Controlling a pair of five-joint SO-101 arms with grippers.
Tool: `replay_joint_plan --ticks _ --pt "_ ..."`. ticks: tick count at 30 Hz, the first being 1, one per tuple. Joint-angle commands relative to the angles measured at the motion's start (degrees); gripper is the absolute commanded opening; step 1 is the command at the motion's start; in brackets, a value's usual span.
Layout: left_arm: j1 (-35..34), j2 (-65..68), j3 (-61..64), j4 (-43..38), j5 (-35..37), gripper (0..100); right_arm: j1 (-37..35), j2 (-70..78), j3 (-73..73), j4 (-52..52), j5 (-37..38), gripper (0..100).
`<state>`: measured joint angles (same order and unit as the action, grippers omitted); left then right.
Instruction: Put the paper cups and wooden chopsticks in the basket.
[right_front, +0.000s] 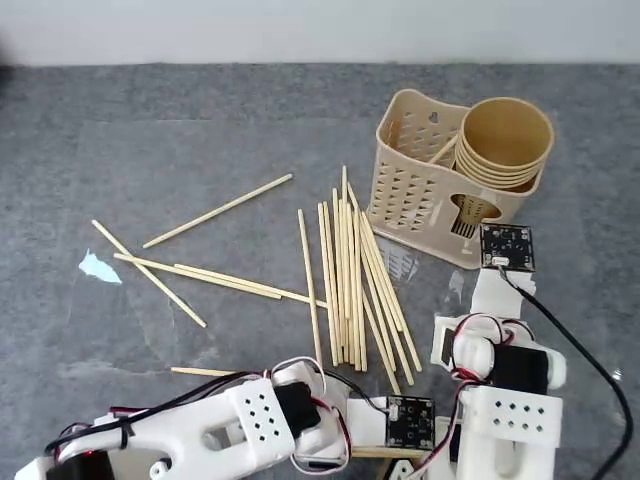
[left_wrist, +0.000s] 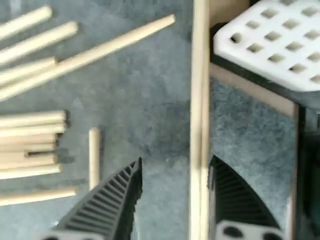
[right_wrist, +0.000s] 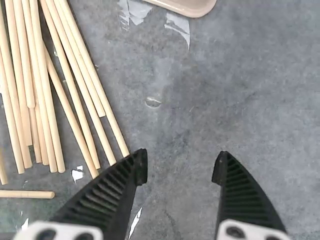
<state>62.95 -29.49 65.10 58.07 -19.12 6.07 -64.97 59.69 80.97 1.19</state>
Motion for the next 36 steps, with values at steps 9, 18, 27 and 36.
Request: replay_joint_plan --ticks 9,18,27,36 --pt "6.2 1.2 -1.5 -1.3 8.8 21 0.5 -1.1 -2.6 0.2 -0.8 22.6" --pt "6.1 1.2 -0.5 -2.0 8.9 19 0.5 -1.1 -2.7 0.3 -0.8 22.6" --pt "6.1 0.7 0.7 -1.9 8.9 14 0.5 -1.1 -6.5 2.9 -0.5 22.6" --pt "6.0 0.6 0.2 0.0 9.0 14 7.2 -1.1 -6.3 2.2 1.1 22.6"
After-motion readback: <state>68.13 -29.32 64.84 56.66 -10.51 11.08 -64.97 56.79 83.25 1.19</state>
